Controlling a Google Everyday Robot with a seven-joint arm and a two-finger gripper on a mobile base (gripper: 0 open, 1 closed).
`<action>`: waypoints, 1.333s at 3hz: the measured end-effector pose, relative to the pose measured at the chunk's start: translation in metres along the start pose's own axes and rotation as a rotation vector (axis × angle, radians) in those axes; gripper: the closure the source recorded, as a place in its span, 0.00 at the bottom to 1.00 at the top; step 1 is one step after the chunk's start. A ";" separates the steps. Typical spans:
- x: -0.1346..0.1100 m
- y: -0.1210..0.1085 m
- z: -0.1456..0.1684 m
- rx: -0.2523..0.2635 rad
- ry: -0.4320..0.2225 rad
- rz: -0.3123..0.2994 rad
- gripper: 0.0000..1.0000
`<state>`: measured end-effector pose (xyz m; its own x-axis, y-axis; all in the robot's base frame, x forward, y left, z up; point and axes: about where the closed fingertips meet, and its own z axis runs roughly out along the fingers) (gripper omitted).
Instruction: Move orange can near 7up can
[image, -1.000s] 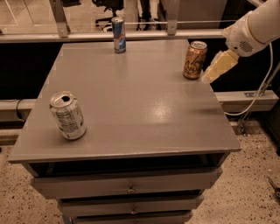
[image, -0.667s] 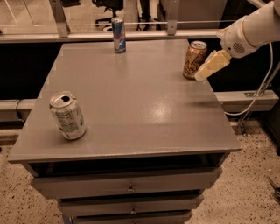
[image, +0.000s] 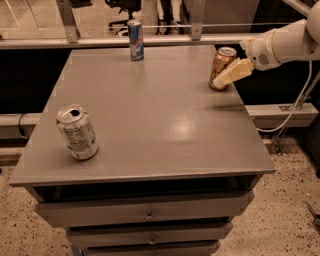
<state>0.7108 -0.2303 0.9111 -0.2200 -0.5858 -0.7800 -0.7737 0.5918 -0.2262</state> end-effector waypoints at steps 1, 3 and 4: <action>-0.004 0.001 0.017 -0.043 -0.082 0.047 0.00; -0.011 0.007 0.043 -0.094 -0.198 0.081 0.47; -0.048 0.032 0.036 -0.157 -0.247 0.031 0.79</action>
Offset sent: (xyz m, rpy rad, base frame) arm 0.0223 0.0293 -0.0188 0.2538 -0.0170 0.0676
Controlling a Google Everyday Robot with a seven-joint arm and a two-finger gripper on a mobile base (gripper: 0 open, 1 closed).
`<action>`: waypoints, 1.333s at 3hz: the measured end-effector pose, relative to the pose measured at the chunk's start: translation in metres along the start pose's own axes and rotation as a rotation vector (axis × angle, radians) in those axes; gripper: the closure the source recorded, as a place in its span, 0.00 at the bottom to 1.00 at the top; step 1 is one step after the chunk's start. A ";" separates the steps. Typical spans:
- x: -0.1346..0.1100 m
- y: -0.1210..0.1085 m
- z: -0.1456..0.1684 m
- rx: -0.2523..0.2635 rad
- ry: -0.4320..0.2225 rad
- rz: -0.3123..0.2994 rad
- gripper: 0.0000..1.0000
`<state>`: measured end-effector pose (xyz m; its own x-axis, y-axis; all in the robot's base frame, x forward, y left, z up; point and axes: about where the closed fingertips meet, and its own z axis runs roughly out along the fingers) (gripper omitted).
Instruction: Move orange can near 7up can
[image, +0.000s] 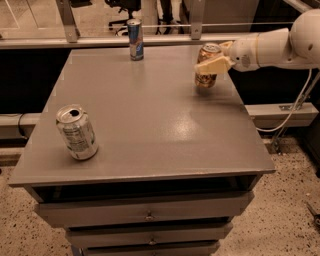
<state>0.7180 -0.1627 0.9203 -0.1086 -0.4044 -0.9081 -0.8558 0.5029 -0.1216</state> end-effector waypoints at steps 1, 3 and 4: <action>-0.035 0.031 -0.004 -0.076 -0.024 -0.027 0.99; -0.042 0.066 0.008 -0.164 -0.034 -0.060 1.00; -0.043 0.120 0.032 -0.285 -0.061 -0.102 1.00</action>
Offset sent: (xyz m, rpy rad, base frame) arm -0.0235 0.0250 0.0283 0.0144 -0.0017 0.0773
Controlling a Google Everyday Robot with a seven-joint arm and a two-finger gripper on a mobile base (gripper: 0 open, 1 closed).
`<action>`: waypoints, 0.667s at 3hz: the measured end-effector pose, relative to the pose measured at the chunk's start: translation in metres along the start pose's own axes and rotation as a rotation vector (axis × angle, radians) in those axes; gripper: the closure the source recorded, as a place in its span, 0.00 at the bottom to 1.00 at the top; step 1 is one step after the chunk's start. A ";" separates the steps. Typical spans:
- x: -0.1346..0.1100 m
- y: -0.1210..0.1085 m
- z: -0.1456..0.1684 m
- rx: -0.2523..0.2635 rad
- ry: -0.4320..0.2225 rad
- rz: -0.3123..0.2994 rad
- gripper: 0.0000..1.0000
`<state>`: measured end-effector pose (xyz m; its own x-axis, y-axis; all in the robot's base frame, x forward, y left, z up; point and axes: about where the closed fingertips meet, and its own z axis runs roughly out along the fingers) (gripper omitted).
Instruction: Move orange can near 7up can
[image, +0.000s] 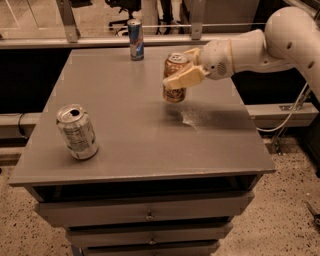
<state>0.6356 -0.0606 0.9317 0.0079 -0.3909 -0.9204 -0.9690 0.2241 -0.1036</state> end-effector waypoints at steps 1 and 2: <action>0.004 0.043 0.036 -0.118 -0.017 -0.006 1.00; 0.002 0.082 0.080 -0.258 -0.043 -0.027 1.00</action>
Offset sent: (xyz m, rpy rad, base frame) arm -0.0815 0.1168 -0.0539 0.0466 0.0933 0.3380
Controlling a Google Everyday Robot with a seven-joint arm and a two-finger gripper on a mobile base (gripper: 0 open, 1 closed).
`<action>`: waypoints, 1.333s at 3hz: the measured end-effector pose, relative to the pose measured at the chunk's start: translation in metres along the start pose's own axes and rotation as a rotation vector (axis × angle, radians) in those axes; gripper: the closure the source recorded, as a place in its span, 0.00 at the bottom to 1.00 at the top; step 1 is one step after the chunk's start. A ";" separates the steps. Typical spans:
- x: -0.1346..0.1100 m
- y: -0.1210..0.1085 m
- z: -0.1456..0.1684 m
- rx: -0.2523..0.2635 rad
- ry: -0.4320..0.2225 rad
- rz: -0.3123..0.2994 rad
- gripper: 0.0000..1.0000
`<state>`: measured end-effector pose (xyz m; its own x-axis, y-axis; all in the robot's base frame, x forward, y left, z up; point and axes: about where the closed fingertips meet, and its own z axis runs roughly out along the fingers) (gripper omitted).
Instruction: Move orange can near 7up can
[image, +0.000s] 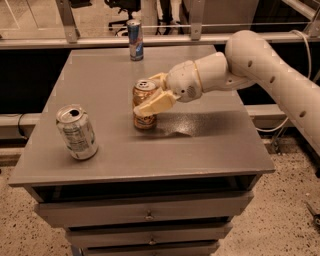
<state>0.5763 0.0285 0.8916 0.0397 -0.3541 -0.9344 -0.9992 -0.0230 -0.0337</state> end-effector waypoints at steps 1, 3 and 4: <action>-0.005 0.007 0.024 -0.067 -0.014 -0.022 1.00; -0.009 0.010 0.041 -0.114 -0.025 -0.049 1.00; -0.010 0.010 0.041 -0.114 -0.025 -0.049 1.00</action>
Offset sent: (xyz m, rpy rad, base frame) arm -0.0128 0.0580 -0.0149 0.0317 -0.0180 0.1832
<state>0.5658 0.0704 0.8856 0.0867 -0.3268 -0.9411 -0.9884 -0.1468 -0.0401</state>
